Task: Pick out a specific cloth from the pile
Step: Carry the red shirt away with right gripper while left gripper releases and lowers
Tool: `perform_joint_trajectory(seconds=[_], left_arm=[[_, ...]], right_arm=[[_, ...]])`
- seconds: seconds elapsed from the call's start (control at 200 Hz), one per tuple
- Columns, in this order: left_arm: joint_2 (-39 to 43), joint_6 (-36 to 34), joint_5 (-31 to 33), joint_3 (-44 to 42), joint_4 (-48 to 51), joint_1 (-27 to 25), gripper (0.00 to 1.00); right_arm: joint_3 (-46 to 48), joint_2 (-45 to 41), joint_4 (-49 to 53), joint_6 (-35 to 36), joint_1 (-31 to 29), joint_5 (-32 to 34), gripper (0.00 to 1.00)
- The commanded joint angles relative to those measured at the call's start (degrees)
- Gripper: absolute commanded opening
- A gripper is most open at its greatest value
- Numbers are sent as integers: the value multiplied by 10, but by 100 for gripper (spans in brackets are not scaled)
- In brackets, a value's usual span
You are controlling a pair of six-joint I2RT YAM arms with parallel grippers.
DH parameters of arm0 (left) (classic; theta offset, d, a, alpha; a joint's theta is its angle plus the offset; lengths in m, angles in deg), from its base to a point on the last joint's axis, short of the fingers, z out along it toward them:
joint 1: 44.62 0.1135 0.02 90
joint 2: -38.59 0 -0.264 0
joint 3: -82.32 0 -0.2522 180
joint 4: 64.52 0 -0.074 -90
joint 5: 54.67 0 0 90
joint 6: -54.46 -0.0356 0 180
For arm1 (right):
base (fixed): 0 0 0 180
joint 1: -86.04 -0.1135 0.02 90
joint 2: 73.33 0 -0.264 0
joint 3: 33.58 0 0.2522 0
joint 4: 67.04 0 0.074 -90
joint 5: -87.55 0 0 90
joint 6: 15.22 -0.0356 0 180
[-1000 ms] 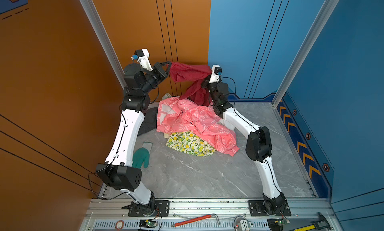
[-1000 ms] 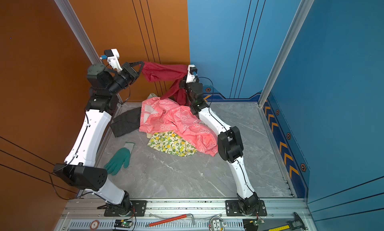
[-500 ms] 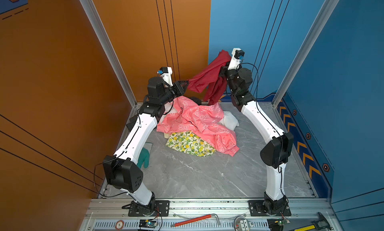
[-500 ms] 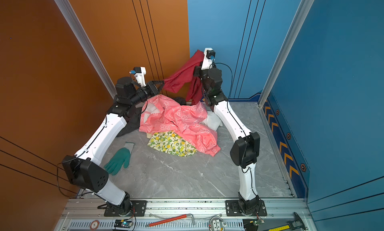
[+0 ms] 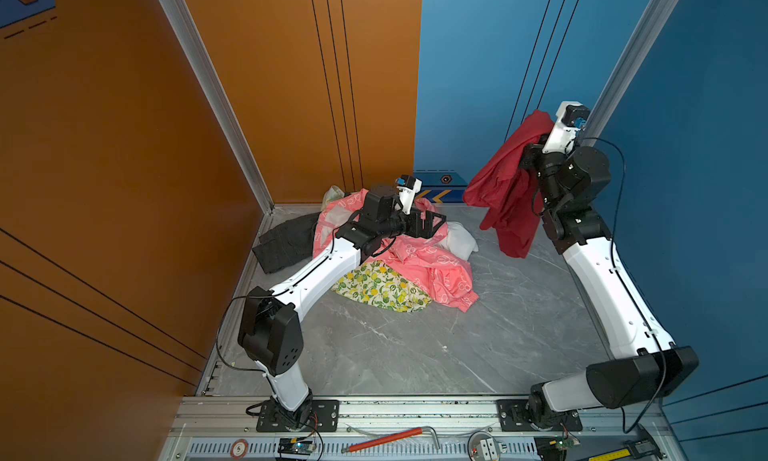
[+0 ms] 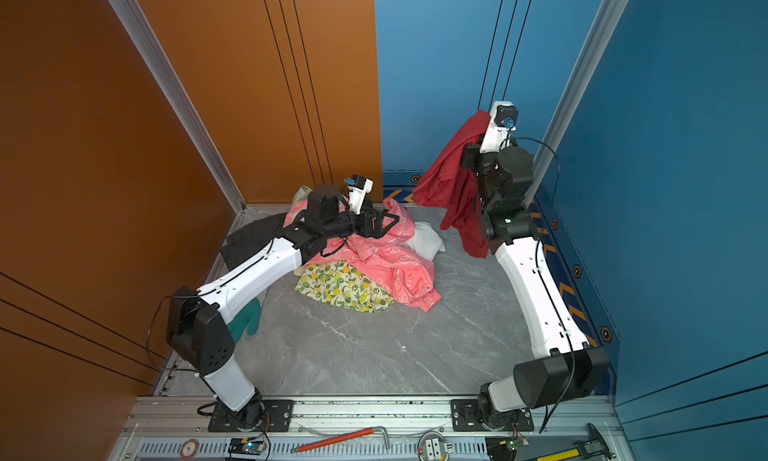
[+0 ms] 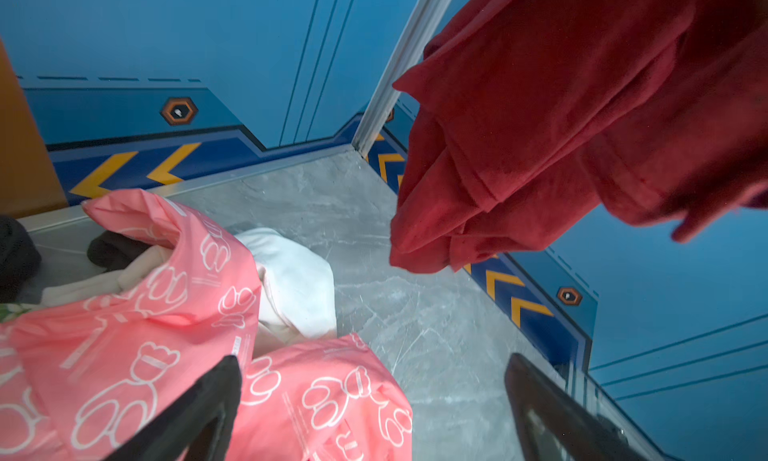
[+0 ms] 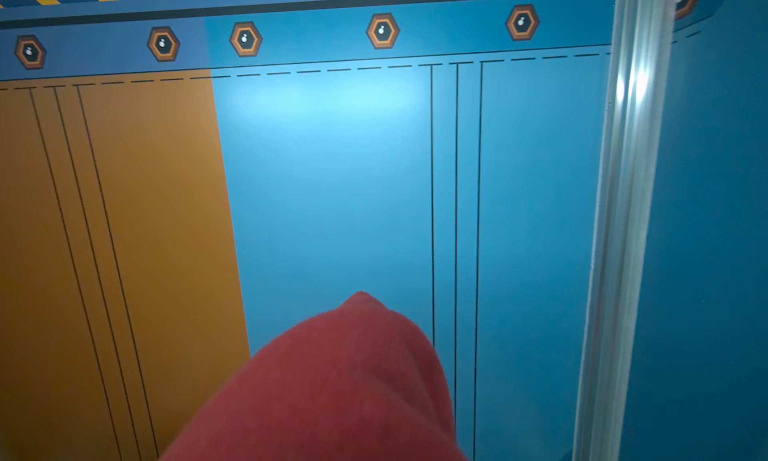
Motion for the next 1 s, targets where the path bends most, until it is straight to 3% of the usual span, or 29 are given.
perform_joint_trajectory(seconds=[0.0, 0.285, 0.551, 0.721, 0.836, 0.996], left_arm=[[12, -49, 33, -8, 58, -28, 99], [69, -104, 87, -82, 132, -97, 98], [94, -106, 111, -120, 157, -106, 98], [91, -104, 115, -118, 156, -111, 98], [90, -98, 111, -118, 156, -112, 99], [92, -98, 115, -123, 156, -115, 99]], right_arm=[[56, -36, 27, -21, 25, 28, 0], [155, -72, 17, -73, 103, 24, 0], [65, 8, 22, -82, 141, 29, 0], [29, 45, 5, -102, 148, 66, 0], [80, 42, -40, -138, 162, 83, 0], [187, 3, -55, -138, 172, 108, 0]])
